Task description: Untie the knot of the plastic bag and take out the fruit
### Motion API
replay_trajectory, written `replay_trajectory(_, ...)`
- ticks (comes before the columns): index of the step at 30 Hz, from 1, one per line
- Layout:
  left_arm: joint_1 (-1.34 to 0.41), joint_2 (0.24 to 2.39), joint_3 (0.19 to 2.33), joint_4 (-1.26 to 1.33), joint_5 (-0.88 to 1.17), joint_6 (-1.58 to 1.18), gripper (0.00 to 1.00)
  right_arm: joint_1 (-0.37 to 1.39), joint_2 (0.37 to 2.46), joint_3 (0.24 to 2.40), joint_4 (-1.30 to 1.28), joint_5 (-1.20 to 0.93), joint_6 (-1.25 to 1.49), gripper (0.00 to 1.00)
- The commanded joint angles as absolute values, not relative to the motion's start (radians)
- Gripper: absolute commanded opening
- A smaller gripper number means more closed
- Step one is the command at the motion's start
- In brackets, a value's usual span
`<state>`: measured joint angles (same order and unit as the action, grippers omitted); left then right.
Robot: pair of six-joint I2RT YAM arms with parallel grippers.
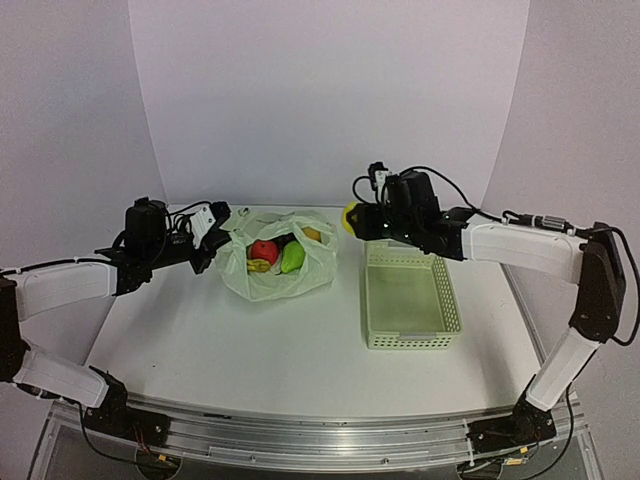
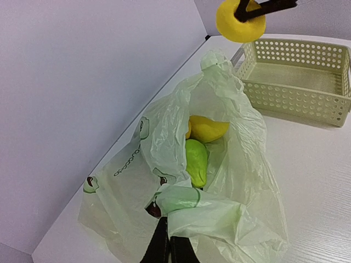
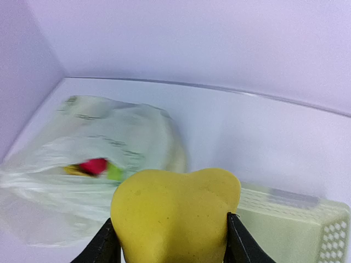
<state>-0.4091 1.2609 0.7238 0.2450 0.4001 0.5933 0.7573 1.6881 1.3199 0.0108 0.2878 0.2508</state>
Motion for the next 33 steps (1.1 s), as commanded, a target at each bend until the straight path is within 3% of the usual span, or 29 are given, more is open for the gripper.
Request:
replay_trajectory(1,-0.405,1.228,0.744,0.290,0.412,0.561,0.00,0.683,1.729,1.325,-0.318,0.567,0.399,0.34)
replay_trajectory(4,-0.405,1.228,0.746,0.291,0.415,0.560,0.00,0.669,1.785,1.359,-0.408,0.548,0.448,0.44)
replay_trajectory(10,-0.406,1.218,0.748,0.288,0.419,0.563,0.00,0.666,1.823,1.431,-0.460,0.537,0.448,0.88)
replay_trajectory(12,-0.405,1.213,0.746,0.288,0.417,0.564,0.00,0.666,1.826,1.475,-0.481,0.537,0.413,0.91)
replay_trajectory(16,-0.405,1.195,0.735,0.290,0.399,0.567,0.00,0.675,1.825,1.564,-0.485,0.472,0.336,0.92)
replay_trajectory(18,-0.405,1.178,0.724,0.296,0.395,0.573,0.00,0.704,1.833,1.622,-0.459,0.378,0.254,0.87)
replay_trajectory(24,-0.396,1.179,0.713,0.294,0.362,0.580,0.00,0.874,1.892,1.612,0.010,-0.091,-0.110,0.78)
replay_trajectory(30,-0.395,1.188,0.724,0.268,0.382,0.541,0.00,0.885,2.165,1.872,0.100,-0.170,0.133,0.54)
replay_trajectory(33,-0.395,1.178,0.723,0.252,0.386,0.530,0.00,0.886,2.259,1.934,0.101,-0.108,0.242,0.48)
